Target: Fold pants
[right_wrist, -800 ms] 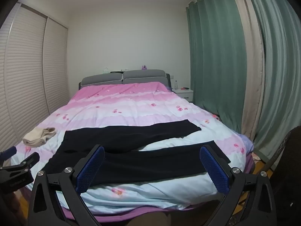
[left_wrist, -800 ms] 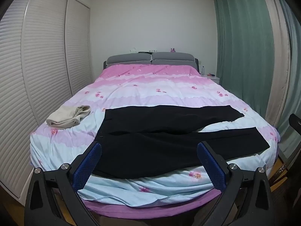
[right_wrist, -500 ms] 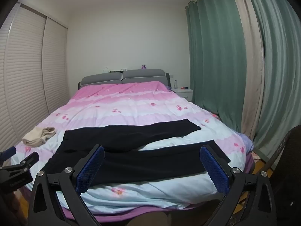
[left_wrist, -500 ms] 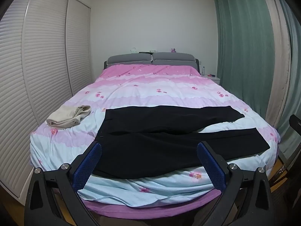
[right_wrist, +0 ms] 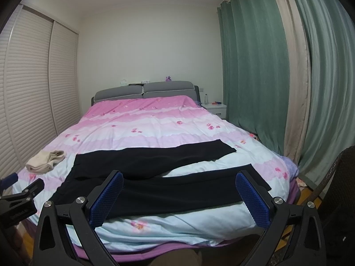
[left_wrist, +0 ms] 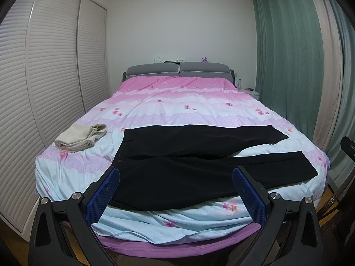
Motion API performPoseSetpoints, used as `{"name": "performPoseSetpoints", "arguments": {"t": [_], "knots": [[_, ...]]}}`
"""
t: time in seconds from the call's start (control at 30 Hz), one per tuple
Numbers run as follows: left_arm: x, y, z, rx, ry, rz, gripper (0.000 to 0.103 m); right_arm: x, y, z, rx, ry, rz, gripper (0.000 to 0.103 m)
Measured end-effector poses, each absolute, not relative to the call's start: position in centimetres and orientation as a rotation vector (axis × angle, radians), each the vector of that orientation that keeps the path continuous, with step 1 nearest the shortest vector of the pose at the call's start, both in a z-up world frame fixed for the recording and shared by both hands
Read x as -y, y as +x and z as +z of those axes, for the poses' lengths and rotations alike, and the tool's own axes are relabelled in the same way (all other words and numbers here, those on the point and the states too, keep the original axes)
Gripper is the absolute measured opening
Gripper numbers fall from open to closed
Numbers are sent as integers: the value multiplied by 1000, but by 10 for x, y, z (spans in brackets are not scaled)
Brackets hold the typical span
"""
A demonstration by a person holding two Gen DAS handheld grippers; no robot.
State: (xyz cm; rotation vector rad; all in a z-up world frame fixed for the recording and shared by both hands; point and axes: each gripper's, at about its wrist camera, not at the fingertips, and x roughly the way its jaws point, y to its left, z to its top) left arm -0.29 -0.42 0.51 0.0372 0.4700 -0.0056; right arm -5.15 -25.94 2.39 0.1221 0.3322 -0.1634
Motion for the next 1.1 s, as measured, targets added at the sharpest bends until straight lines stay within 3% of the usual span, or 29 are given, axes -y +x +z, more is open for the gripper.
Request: {"name": "performPoseSetpoints", "arguments": {"t": [1.1], "knots": [[8,6,-4,-461,35,-5,103,268,-51,19,-346,134,-173,102]]}}
